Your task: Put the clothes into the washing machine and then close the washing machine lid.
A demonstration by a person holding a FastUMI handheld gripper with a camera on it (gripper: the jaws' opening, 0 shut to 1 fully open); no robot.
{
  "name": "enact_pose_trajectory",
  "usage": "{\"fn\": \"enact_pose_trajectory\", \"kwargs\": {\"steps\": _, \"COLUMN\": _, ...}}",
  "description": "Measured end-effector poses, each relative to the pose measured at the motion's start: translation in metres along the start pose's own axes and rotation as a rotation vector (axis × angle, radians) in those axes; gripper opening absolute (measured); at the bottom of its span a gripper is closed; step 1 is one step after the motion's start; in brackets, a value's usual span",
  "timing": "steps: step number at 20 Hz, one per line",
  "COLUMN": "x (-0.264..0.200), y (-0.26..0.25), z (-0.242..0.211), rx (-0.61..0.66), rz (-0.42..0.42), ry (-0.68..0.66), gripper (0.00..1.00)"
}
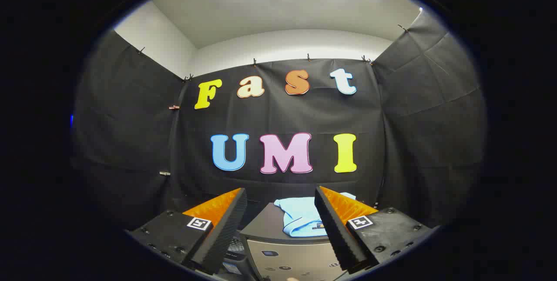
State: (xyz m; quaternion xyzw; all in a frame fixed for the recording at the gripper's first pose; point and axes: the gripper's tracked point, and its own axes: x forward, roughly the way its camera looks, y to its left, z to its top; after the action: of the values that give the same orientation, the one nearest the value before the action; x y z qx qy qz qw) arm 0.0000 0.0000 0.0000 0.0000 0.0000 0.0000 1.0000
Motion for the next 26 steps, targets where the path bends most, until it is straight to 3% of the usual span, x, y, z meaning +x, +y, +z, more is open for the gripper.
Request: {"fn": "enact_pose_trajectory", "kwargs": {"steps": 26, "x": 0.002, "y": -0.011, "z": 0.001, "rx": -0.003, "rz": 0.000, "ry": -0.004, "gripper": 0.98}}
